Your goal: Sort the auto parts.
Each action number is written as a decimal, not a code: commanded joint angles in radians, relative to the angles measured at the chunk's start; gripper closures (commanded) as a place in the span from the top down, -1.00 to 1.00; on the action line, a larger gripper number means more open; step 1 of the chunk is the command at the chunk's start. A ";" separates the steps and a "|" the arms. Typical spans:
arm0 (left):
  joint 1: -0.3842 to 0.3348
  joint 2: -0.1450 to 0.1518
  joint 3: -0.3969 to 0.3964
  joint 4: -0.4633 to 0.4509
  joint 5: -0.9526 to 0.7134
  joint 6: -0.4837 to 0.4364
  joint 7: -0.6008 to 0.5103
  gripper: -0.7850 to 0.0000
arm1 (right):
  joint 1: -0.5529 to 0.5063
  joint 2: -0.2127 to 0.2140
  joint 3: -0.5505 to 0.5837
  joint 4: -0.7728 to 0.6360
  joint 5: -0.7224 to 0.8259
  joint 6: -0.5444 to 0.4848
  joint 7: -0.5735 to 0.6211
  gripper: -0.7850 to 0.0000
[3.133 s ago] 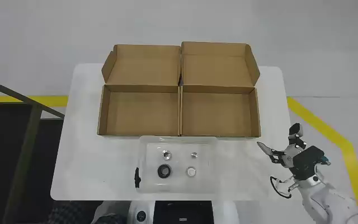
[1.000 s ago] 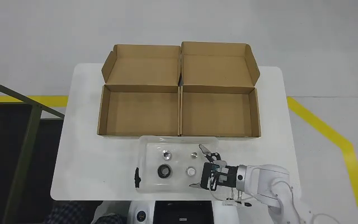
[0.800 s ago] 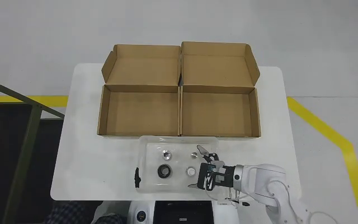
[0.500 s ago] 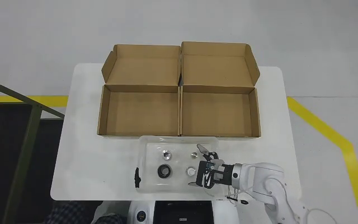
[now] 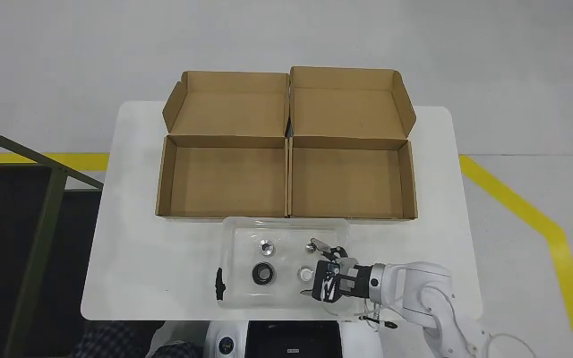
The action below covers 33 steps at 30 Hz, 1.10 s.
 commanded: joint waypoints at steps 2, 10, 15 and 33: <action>0.000 0.000 0.000 0.000 0.000 0.000 0.000 1.00 | 0.004 0.002 -0.007 0.003 -0.002 0.001 0.000 0.69; 0.000 0.000 0.000 0.000 0.000 0.000 0.000 1.00 | 0.018 0.006 -0.037 0.016 -0.012 0.004 0.003 0.29; 0.000 0.000 0.000 0.000 0.000 0.000 0.000 1.00 | 0.024 0.009 -0.049 0.019 -0.017 0.006 0.003 -0.02; 0.000 0.000 0.000 0.000 0.000 0.000 0.000 1.00 | 0.034 0.025 -0.065 -0.011 -0.013 -0.009 -0.013 -1.00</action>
